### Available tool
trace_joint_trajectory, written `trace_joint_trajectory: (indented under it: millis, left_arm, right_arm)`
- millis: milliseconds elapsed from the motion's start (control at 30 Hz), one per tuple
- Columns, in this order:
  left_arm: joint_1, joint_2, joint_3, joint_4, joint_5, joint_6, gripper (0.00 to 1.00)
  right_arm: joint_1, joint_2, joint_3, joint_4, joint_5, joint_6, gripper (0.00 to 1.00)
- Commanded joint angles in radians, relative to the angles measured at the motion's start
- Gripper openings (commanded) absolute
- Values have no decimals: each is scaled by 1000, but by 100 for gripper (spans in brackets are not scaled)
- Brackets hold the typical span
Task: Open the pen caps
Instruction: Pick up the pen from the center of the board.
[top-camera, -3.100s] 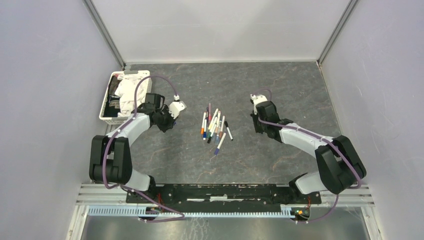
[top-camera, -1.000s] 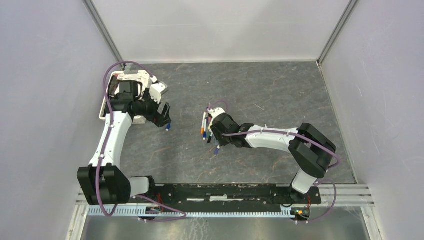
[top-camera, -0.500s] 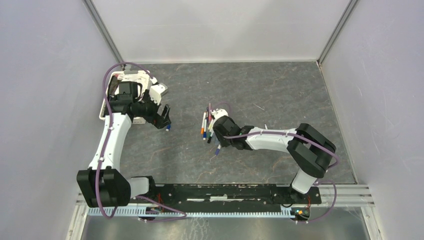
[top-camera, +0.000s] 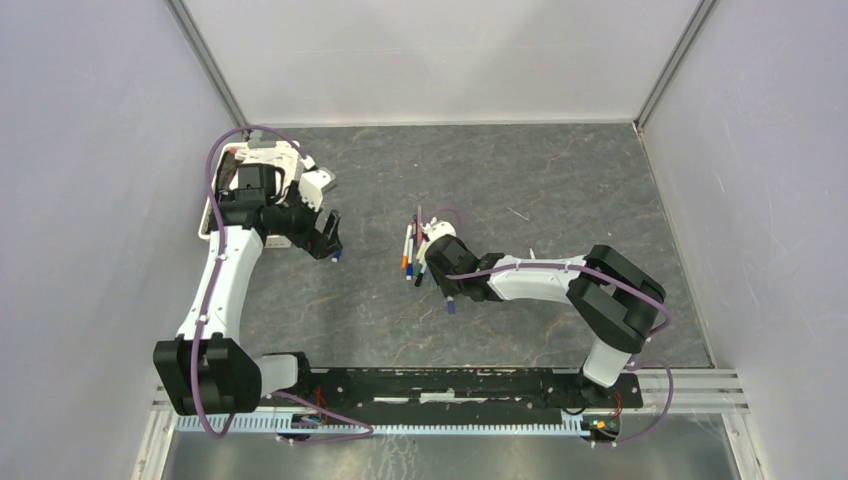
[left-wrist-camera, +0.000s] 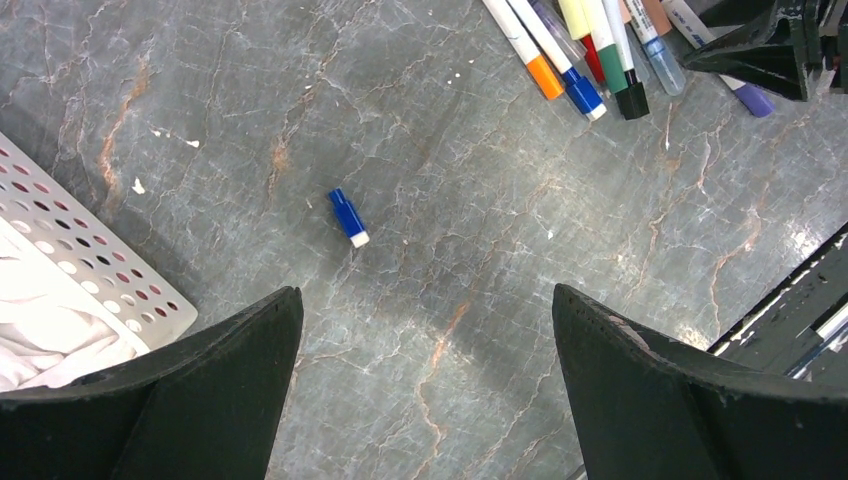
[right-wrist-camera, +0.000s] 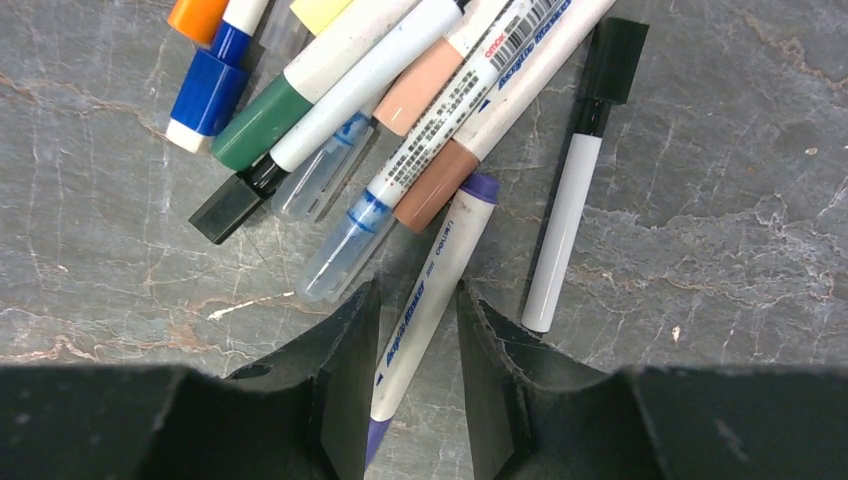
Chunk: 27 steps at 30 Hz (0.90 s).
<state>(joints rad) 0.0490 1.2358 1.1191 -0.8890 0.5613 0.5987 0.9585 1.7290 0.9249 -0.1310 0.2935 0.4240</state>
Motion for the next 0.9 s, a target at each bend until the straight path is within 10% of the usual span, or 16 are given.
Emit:
trace_joint_trajectory:
  millis: [0,867]
  left_arm:
    - [1,-19,0,-11,47,31,100]
    - [1,-35,52,-87,210,-2,100]
  right_arm:
    - [11,12,-7,-41,20,18,39]
    - [21,-145,27,-51,-34,42,0]
